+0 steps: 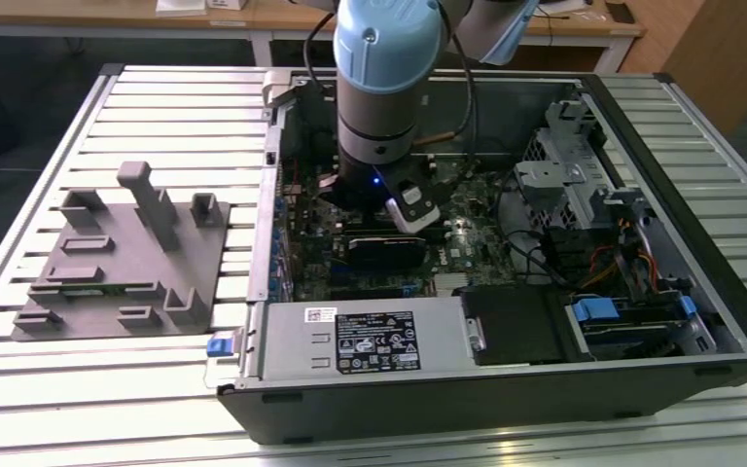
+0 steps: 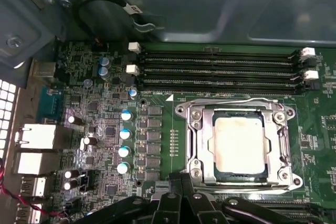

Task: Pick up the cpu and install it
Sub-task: 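Install the second cpu locking lever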

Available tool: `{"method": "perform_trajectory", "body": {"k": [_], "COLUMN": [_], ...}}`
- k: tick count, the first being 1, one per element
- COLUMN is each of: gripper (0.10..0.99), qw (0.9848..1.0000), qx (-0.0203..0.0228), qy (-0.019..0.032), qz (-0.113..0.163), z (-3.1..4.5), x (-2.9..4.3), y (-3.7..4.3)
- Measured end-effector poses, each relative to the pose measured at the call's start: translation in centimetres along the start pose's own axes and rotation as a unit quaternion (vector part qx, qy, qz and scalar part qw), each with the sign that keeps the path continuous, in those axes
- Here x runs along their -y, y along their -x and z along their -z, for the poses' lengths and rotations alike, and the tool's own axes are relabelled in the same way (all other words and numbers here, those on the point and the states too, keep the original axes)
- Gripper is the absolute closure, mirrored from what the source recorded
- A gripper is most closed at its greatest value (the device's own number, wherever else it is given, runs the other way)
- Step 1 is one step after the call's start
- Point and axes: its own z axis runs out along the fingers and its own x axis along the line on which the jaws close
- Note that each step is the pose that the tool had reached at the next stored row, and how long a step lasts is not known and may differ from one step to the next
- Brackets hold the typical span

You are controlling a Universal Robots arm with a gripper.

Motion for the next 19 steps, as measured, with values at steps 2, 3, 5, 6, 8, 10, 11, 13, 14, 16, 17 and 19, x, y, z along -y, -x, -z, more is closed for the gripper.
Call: {"method": "perform_trajectory", "body": {"k": [2, 3, 5, 6, 8, 10, 11, 13, 14, 16, 17, 19], "gripper": [0.98, 0.98, 0.98, 0.98, 0.98, 0.98, 0.98, 0.98, 0.98, 0.98, 0.98, 0.98], "qw": [1.0, 1.0, 1.0, 1.0, 1.0, 1.0, 1.0, 1.0, 1.0, 0.9999, 0.9999, 0.9998], "qx": [-0.0001, -0.0001, -0.0002, -0.0001, 0.0002, 0.0006, 0.0007, 0.001, 0.0013, 0.0015, 0.0016, 0.0014], "qy": [-0.0001, -0.0002, -0.0003, -0.0003, 0.0, -0.0001, -0.0004, -0.0052, -0.0072, -0.0104, -0.0141, -0.0192], "qz": [0.0, 0.0, 0.0, 0.0, 0.0, 0.0, 0.0, 0.0, 0.0, 0.0, 0.0, 0.001], "z": [-0.12, -0.18, -0.2, -0.21, -0.23, -0.18, -0.14, -0.11, -0.11, -0.08, -0.08, 0.01], "x": [-0.01, -0.01, 0.01, 0.0, 0.0, -0.02, -0.03, -0.04, -0.04, -0.06, -0.08, -0.06], "y": [-0.02, -0.02, -0.04, -0.05, -0.11, -0.13, -0.14, -0.18, -0.19, -0.21, -0.21, -0.22]}}
